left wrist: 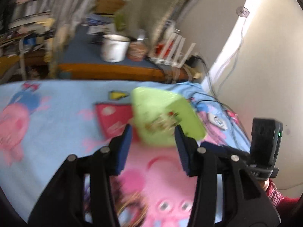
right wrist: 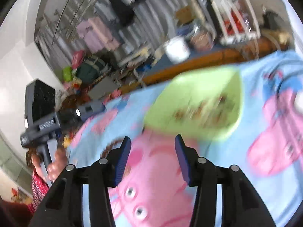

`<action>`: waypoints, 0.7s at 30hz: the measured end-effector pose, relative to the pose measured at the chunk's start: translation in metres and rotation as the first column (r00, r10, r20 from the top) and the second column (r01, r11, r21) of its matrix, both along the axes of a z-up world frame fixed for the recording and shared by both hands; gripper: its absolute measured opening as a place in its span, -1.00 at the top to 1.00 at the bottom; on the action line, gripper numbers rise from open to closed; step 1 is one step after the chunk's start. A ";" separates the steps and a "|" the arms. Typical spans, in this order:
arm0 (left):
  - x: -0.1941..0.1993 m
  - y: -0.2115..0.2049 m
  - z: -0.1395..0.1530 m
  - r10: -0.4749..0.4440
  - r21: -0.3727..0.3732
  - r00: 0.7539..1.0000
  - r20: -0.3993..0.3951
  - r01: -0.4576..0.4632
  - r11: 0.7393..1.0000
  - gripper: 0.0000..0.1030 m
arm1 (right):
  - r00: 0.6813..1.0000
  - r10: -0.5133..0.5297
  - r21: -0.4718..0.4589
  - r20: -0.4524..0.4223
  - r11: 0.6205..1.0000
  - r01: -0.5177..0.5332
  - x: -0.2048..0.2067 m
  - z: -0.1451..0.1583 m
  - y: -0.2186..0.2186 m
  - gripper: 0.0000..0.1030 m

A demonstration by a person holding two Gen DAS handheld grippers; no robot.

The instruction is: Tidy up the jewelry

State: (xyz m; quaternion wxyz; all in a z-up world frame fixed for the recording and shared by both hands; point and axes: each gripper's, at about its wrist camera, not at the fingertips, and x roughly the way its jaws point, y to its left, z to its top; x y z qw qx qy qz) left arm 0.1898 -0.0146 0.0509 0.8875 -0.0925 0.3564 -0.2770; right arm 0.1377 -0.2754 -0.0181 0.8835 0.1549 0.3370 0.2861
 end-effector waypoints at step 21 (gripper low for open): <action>-0.089 0.091 -0.065 0.149 0.019 0.985 -0.082 -0.148 0.989 0.15 | 0.987 0.074 -0.237 -0.142 0.966 -0.107 -0.009 -0.039 0.081 1.00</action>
